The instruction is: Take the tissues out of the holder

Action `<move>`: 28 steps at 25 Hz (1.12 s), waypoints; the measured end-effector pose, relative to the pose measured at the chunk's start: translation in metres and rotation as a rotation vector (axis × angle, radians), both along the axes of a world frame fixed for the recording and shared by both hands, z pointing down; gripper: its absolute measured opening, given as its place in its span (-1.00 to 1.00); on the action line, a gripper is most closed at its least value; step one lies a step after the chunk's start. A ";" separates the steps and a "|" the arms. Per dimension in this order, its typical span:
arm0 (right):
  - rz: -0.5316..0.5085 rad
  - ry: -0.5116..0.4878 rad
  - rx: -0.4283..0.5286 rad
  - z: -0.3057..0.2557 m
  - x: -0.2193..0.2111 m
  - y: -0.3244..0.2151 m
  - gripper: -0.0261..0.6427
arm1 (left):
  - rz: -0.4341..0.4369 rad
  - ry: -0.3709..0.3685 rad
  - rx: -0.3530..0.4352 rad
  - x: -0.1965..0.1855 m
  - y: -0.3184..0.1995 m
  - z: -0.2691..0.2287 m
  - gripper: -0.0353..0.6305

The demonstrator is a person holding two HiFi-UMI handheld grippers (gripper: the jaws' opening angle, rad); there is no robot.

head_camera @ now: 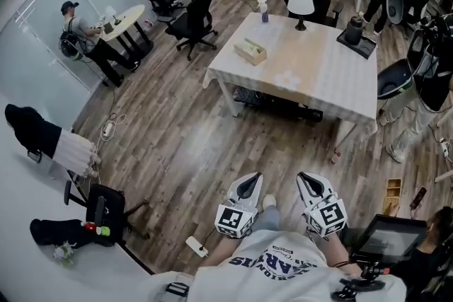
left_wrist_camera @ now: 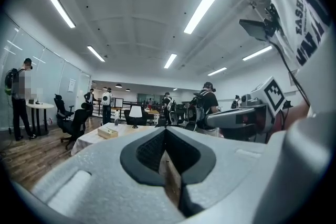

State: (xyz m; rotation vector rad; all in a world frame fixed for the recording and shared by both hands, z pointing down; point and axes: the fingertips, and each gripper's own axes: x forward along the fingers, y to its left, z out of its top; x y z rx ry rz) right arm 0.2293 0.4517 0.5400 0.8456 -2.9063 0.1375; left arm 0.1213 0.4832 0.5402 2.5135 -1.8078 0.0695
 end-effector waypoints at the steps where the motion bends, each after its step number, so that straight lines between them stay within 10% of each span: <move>1: -0.004 -0.002 0.004 -0.004 -0.008 -0.014 -0.89 | -0.002 0.001 0.002 -0.007 -0.013 -0.002 -0.88; 28: 0.106 0.065 -0.090 0.015 -0.127 -0.170 -0.89 | -0.003 0.025 -0.033 -0.161 -0.147 0.039 -0.88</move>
